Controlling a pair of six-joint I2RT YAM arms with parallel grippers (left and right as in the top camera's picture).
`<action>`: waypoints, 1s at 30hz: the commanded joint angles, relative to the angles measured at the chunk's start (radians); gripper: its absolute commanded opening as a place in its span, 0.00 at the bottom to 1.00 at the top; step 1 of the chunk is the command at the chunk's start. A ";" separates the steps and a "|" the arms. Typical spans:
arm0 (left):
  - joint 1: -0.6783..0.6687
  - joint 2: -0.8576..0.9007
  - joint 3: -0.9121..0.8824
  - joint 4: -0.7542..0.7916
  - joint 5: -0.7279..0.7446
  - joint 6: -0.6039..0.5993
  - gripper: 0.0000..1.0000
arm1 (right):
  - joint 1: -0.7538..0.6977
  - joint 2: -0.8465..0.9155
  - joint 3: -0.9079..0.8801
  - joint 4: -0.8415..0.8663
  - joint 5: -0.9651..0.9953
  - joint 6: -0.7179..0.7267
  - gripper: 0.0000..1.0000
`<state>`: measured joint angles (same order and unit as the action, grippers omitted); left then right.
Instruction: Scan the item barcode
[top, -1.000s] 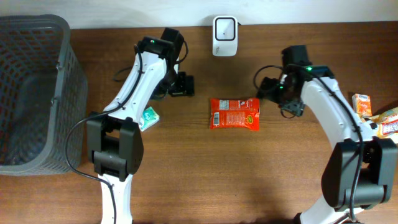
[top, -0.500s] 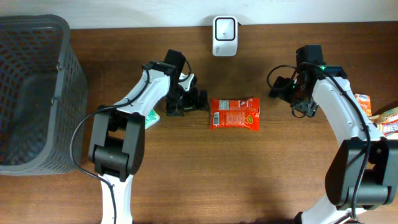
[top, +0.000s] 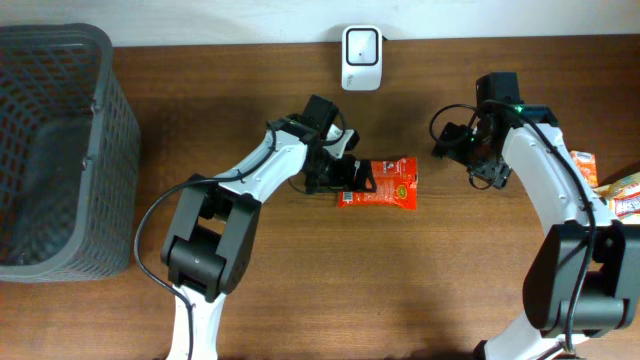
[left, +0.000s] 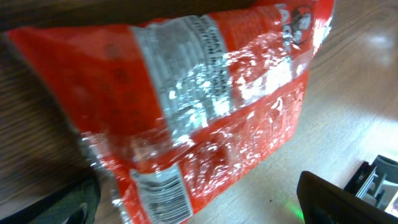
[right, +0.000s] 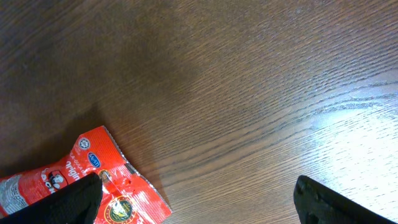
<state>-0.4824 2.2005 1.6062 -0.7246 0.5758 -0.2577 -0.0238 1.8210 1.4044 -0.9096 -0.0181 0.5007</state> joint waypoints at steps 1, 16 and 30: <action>-0.011 -0.007 -0.020 0.022 -0.082 -0.027 0.94 | -0.004 0.013 -0.007 0.001 0.019 0.001 0.98; -0.013 -0.007 -0.020 0.035 -0.200 -0.040 0.76 | -0.002 0.014 -0.007 -0.026 -0.123 0.001 0.98; -0.009 -0.008 -0.019 0.011 -0.199 -0.040 0.99 | 0.004 0.096 -0.021 -0.010 -0.222 -0.109 0.79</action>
<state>-0.4980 2.1895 1.6047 -0.6941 0.4068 -0.2993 -0.0238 1.9079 1.3891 -0.9260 -0.2310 0.4168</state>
